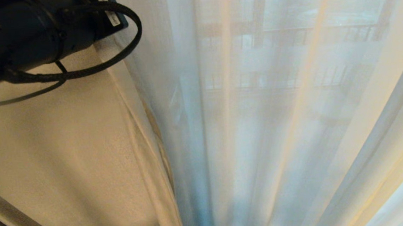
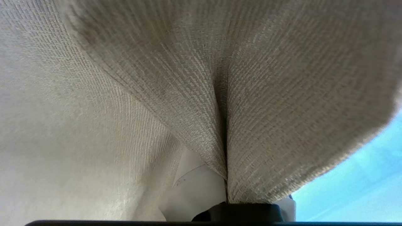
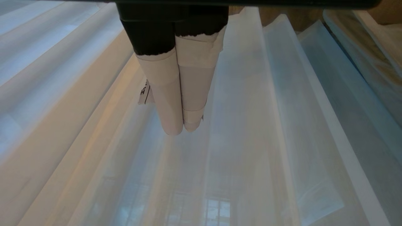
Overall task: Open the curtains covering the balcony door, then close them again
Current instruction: Close the outer curtains on both sides
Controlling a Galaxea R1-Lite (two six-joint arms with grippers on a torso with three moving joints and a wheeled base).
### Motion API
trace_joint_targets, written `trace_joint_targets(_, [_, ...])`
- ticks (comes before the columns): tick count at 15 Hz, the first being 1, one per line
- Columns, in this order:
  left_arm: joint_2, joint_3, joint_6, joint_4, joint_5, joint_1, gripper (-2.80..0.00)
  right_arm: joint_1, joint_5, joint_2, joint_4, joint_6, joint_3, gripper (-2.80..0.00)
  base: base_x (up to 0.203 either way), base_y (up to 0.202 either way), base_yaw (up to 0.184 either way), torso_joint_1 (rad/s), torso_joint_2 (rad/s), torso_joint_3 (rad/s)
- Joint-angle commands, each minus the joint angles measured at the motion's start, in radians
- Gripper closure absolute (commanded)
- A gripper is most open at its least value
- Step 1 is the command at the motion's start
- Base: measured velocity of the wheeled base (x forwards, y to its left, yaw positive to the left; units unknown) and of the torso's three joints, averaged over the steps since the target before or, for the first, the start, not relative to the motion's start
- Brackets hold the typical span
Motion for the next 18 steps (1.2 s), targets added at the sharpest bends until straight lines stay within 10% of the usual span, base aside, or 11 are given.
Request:
trace_joint_targets(1, [-0.057, 0.051, 0.002, -0.002, 0.002, 0.028, 0.0, 0.0, 0.001, 0.001, 0.0, -0.001, 0.0, 0.0, 0.0, 0.0, 0.0, 0.0, 0.0, 0.0])
trace_joint_targets(14, [-0.146, 0.142, 0.027, -0.002, -0.053, 0.13, 0.0, 0.0, 0.001, 0.001, 0.0, -0.001, 0.0, 0.0, 0.0, 0.0, 0.0, 0.0, 0.0, 0.0])
trace_joint_targets(15, [-0.145, 0.144, 0.026, -0.003, -0.053, 0.132, -2.8, 0.0, 0.001, 0.001, 0.0, -0.001, 0.0, 0.0, 0.0, 0.0, 0.0, 0.0, 0.0, 0.0])
trace_joint_targets(18, [-0.157, 0.166, 0.026, -0.003, -0.056, 0.131, -2.8, 0.0, 0.001, 0.001, 0.0, -0.001, 0.0, 0.0, 0.0, 0.0, 0.0, 0.0, 0.0, 0.0])
